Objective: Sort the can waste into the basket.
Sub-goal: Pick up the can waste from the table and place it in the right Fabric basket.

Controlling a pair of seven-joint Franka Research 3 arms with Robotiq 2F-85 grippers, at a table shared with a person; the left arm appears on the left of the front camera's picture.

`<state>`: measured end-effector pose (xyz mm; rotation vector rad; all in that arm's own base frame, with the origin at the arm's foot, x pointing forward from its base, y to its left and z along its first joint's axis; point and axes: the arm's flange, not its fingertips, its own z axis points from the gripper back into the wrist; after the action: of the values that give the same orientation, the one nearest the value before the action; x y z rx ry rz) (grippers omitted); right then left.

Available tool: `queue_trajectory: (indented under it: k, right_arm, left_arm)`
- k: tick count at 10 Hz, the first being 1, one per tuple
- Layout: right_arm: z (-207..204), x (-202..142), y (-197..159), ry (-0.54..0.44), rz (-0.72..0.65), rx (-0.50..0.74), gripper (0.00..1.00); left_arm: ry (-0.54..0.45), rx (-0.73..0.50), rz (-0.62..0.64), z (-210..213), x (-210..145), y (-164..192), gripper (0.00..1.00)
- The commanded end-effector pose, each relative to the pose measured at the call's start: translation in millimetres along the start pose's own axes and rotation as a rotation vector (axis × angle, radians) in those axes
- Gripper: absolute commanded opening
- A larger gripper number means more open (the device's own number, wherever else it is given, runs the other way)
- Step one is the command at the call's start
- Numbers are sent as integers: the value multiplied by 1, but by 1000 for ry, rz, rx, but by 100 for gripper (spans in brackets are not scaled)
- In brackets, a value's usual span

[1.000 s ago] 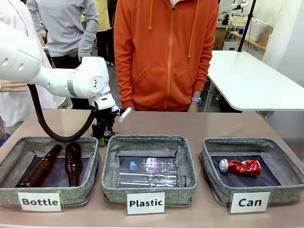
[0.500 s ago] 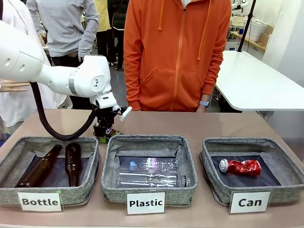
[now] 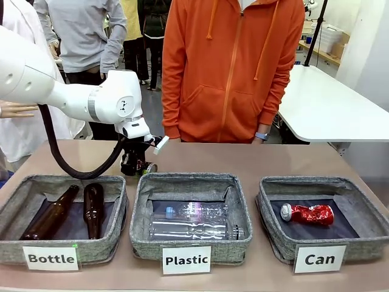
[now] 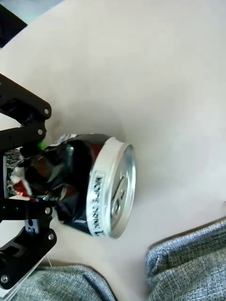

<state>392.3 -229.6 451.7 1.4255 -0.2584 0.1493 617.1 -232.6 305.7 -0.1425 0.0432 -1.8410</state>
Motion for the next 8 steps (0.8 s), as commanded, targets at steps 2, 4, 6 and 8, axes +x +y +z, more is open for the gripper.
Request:
queue_trajectory:
  k: [2,4,6,8]
  right_arm:
    - [1,-2,2,8,16,-5,100]
    - [1,-2,2,8,16,-5,100]
    - [1,-2,2,8,16,-5,100]
    - [1,-2,2,8,16,-5,100]
  left_arm:
    - [-3,53,11,7,-2,-6,0]
    - [-11,89,19,20,-5,-15,0]
    - [-45,154,37,60,-7,-43,0]
    - [-121,95,-2,115,1,-108,0]
